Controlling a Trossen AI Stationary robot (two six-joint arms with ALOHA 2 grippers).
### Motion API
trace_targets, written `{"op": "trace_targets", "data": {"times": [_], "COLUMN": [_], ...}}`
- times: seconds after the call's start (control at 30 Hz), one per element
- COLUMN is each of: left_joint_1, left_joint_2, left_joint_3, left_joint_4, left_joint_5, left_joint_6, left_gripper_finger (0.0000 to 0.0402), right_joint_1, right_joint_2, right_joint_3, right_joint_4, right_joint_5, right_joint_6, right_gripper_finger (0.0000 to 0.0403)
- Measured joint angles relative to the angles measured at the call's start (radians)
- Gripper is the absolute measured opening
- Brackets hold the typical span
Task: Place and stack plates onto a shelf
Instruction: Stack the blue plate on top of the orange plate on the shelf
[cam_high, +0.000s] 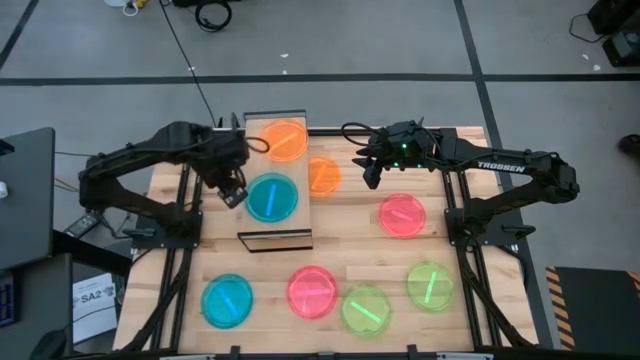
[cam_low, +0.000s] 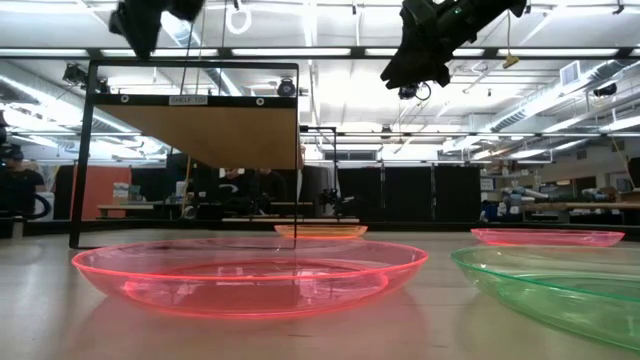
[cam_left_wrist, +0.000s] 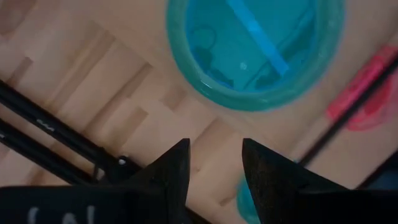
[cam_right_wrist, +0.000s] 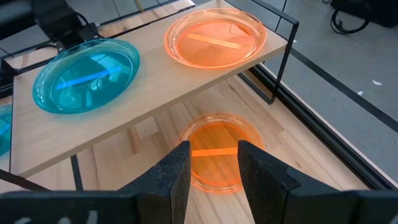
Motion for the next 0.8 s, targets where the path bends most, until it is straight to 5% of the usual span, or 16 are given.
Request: {"op": "trace_targets", "data": {"times": [0.53,0.8], "left_joint_1": [-0.540,-0.721], "left_joint_2": [-0.020,-0.021], "left_joint_3": [0.000,0.000], "left_joint_4": [0.006,0.074], "left_joint_5": [-0.043,-0.087], "left_joint_6": [-0.383,-0.524], "left_gripper_finger": [0.0153,0.0153], "right_joint_1": [0.000,0.000], "right_joint_2": [0.000,0.000], "right_joint_3": [0.000,0.000], "right_joint_4": [0.001,0.001], "right_joint_5": [0.000,0.000], "right_joint_6": [0.000,0.000], "right_gripper_finger": [0.0139,0.0139]}}
